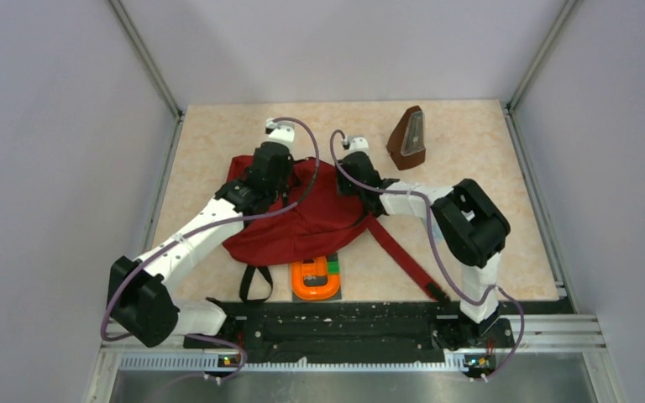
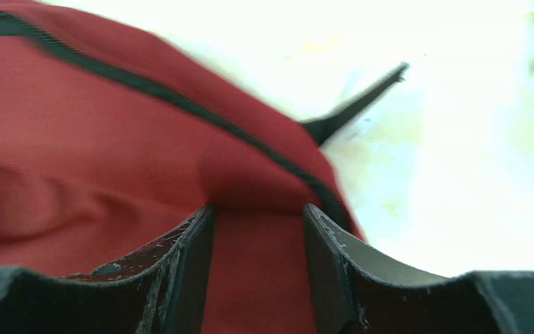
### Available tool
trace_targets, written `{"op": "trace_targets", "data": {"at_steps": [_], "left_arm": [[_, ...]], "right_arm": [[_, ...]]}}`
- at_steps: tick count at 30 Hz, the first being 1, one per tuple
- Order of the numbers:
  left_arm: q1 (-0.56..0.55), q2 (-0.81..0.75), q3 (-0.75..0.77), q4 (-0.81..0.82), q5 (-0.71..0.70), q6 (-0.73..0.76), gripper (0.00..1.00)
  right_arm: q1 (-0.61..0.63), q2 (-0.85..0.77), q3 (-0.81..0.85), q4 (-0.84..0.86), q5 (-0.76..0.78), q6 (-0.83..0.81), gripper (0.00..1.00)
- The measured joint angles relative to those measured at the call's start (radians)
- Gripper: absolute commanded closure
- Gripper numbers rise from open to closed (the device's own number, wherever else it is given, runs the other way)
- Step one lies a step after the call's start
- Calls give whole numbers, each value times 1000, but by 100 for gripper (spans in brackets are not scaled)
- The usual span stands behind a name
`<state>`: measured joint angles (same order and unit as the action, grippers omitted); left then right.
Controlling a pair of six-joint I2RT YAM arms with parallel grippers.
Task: Pack the student bag
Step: Unzip the student bag at the center of the board.
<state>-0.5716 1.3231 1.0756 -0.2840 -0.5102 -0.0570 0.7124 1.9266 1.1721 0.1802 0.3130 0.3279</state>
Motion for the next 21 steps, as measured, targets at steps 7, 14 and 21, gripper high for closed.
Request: {"op": "trace_targets", "data": {"at_steps": [7, 14, 21], "left_arm": [[24, -26, 0, -53, 43, -29, 100], [47, -24, 34, -132, 143, -98, 100], [72, -24, 40, -150, 238, -141, 100]], "right_arm": [[-47, 33, 66, -108, -33, -71, 38], [-47, -126, 31, -190, -181, -27, 26], [-2, -260, -16, -94, -351, 124, 22]]}}
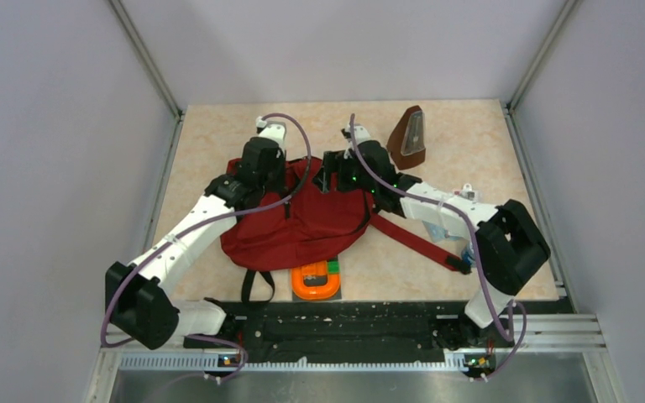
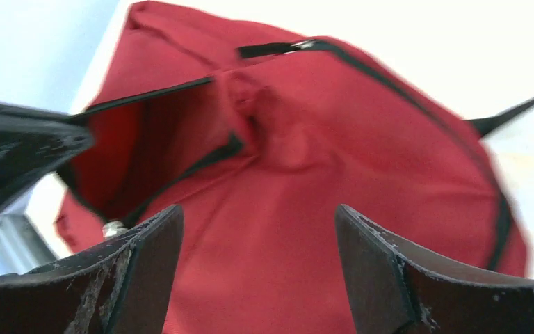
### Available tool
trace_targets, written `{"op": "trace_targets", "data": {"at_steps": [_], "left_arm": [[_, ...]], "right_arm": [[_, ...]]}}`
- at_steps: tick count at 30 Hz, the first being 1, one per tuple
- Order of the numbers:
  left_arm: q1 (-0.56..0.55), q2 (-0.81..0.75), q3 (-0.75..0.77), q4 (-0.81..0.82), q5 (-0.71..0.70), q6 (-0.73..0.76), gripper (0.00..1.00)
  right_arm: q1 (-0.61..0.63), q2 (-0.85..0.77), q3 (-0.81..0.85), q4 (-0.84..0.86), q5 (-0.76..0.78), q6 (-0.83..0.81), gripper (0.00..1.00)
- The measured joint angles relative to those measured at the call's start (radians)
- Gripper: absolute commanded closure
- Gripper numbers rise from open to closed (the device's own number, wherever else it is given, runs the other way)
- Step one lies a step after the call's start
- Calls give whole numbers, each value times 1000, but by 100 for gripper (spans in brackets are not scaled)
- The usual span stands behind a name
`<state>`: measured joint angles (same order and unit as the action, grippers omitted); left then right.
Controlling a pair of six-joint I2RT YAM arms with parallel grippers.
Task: Pack the student bag
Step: Unzip the student bag at the center of the board.
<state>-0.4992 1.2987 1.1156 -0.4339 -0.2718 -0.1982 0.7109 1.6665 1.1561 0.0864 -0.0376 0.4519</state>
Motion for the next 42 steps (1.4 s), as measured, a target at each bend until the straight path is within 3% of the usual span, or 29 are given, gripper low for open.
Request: {"op": "trace_targets", "data": {"at_steps": [13, 27, 42], "left_arm": [[8, -1, -9, 4, 97, -13, 100], [8, -1, -18, 6, 115, -13, 100], [8, -1, -18, 11, 127, -13, 100]], "right_arm": [[132, 111, -6, 156, -174, 264, 40], [128, 127, -135, 336, -130, 375, 37], [82, 114, -209, 469, -193, 518, 36]]}}
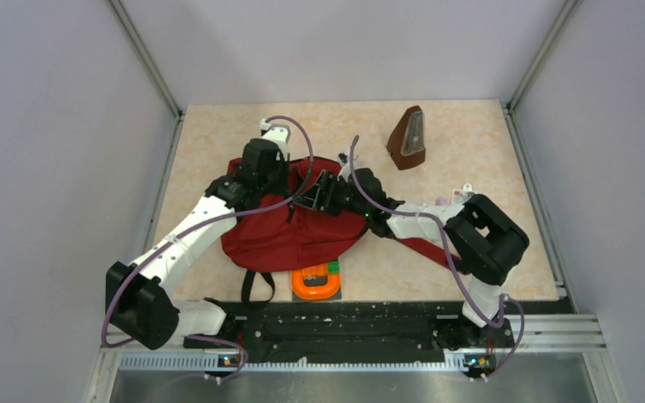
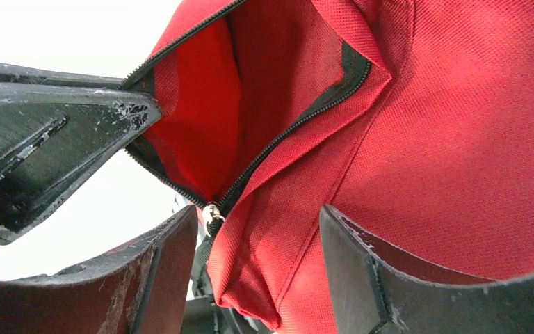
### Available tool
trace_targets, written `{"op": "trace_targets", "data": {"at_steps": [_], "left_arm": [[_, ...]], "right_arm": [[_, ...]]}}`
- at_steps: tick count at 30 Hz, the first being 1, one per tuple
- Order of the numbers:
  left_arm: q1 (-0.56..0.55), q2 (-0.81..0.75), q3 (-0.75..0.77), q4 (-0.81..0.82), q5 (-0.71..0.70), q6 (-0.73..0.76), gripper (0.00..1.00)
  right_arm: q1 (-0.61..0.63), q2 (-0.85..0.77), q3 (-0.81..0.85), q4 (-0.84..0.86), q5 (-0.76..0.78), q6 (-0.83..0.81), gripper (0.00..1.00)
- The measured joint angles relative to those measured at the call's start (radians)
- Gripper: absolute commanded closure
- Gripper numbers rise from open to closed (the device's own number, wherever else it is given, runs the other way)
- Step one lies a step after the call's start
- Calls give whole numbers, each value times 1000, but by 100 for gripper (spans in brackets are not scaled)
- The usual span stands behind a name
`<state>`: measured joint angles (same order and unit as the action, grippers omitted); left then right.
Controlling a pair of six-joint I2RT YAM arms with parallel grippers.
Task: Pack the student bag
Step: Unzip the student bag at the center of the board.
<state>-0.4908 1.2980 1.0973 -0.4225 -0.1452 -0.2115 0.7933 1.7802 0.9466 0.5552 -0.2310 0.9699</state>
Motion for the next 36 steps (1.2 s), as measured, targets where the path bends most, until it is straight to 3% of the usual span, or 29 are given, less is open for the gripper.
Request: {"op": "trace_targets", "data": {"at_steps": [6, 12, 17, 27, 34, 36], "left_arm": [[0, 0, 0, 1, 0, 0, 100], [0, 0, -2, -10, 10, 3, 100], [0, -6, -4, -6, -8, 18, 100], [37, -39, -4, -6, -65, 42, 100], [85, -47, -4, -7, 10, 34, 100], [86, -46, -4, -7, 39, 34, 100]], "right_arm": [[0, 64, 43, 21, -30, 26, 41], [3, 113, 59, 62, -45, 37, 80], [5, 123, 56, 40, -16, 1, 99], [16, 85, 10, -28, 122, -138, 100], [18, 51, -5, -64, 194, -213, 100], [18, 37, -5, -88, 201, -243, 85]]}}
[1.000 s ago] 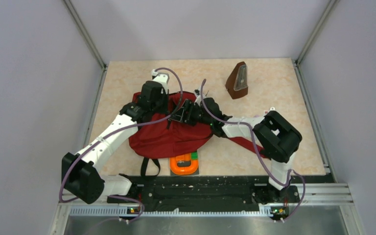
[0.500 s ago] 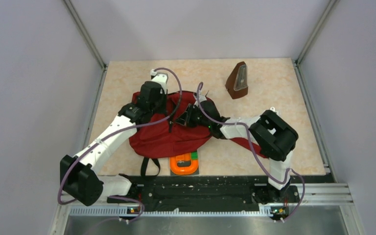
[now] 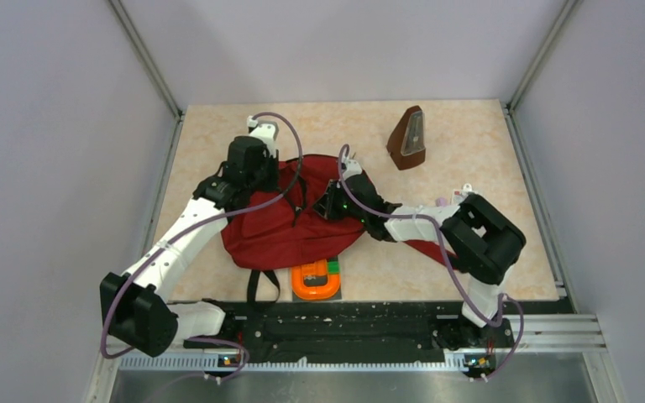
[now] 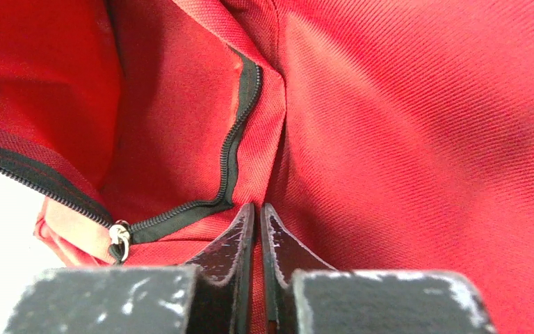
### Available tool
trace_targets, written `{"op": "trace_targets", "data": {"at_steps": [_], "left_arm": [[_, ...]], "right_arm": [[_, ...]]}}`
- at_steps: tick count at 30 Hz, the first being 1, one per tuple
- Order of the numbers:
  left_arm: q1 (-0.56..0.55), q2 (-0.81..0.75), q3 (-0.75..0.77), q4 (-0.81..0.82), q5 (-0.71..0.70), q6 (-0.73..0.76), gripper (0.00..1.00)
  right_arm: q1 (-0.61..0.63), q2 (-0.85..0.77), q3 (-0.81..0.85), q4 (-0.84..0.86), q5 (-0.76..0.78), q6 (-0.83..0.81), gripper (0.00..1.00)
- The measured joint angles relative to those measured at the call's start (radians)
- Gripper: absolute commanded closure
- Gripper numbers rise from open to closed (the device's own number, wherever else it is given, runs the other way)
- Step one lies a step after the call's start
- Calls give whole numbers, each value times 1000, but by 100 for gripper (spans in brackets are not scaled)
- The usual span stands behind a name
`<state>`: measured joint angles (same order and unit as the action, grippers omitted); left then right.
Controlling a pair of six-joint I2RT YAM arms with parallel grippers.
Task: Pack the student bag
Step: Unzip the student bag at the center of the board.
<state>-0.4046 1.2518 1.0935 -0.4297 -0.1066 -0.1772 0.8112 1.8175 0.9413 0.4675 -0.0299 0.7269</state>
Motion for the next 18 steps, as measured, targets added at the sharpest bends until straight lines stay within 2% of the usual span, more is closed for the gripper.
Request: {"op": "trace_targets", "data": {"at_steps": [1, 3, 8, 12, 18], "left_arm": [[1, 0, 0, -1, 17, 0, 100], [4, 0, 0, -3, 38, -2, 100], [11, 0, 5, -12, 82, -14, 100], [15, 0, 5, -24, 115, -31, 100], [16, 0, 5, -33, 122, -41, 100]], "right_arm": [[0, -10, 0, -14, 5, -16, 73], [0, -39, 0, -65, 23, -65, 57], [-6, -169, 2, -263, 90, -235, 27], [-28, -285, 1, -429, 151, -342, 15], [-209, -445, -43, -626, 209, -381, 13]]}}
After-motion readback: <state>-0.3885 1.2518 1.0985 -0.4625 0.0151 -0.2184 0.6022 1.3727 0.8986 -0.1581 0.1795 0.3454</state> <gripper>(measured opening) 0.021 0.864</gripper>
